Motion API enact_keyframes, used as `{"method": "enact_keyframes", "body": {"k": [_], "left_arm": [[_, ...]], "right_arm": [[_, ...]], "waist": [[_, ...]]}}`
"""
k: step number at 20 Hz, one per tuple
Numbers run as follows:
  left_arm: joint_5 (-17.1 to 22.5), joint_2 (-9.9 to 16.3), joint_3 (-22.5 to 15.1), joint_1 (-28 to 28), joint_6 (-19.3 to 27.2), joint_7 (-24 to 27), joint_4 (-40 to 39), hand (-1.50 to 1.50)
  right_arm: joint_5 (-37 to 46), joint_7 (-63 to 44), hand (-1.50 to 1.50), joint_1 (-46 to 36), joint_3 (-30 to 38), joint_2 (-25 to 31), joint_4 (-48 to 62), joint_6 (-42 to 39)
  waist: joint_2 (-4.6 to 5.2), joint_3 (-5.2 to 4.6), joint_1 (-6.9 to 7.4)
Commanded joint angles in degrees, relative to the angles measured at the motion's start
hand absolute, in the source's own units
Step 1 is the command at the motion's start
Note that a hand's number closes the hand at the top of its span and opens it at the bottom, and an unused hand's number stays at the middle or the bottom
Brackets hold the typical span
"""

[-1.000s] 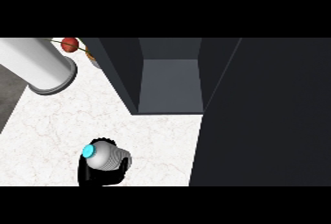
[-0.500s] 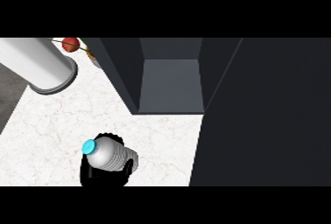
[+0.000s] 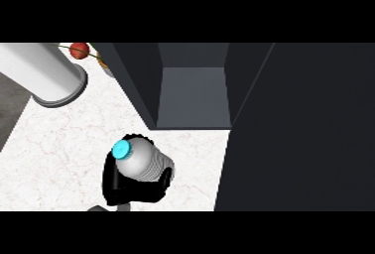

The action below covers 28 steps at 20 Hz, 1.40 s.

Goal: Pick up the bottled water, place it into the cabinet and close the cabinet

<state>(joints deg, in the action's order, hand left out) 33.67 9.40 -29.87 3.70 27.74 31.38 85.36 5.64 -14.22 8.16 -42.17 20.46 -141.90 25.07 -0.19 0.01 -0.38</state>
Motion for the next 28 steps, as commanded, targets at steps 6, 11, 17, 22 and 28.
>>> {"method": "enact_keyframes", "body": {"k": [6,11,17,22,28], "left_arm": [[-5.9,-3.7,0.1,10.7,7.6,-11.9,0.6,1.5],[-7.5,-3.3,5.0,17.8,7.2,-15.5,-1.4,1.5],[-11.2,-8.1,7.1,24.7,9.5,-16.1,-10.9,1.5],[-12.3,-9.3,9.6,33.3,11.9,-13.6,-22.7,1.5],[-15.8,-9.3,12.3,40.5,12.6,-19.5,-28.9,1.5]], "right_arm": [[6.4,-5.8,-1.5,-0.2,-2.2,-0.1,-7.1,0.6],[1.0,0.7,-1.5,3.6,1.0,2.8,-5.7,-0.8],[3.4,-1.7,-1.5,0.7,-1.4,0.8,-6.5,0.4],[5.2,-1.3,-1.5,2.1,-4.6,0.5,-5.9,1.7],[2.5,-1.6,-1.5,1.6,-1.1,2.2,-6.4,0.7]], "waist": [[0.04,-0.04,-0.26],[0.11,0.02,-0.33],[0.15,-0.03,-0.39],[0.26,-0.07,-1.57],[0.23,-0.02,-0.95]]}}
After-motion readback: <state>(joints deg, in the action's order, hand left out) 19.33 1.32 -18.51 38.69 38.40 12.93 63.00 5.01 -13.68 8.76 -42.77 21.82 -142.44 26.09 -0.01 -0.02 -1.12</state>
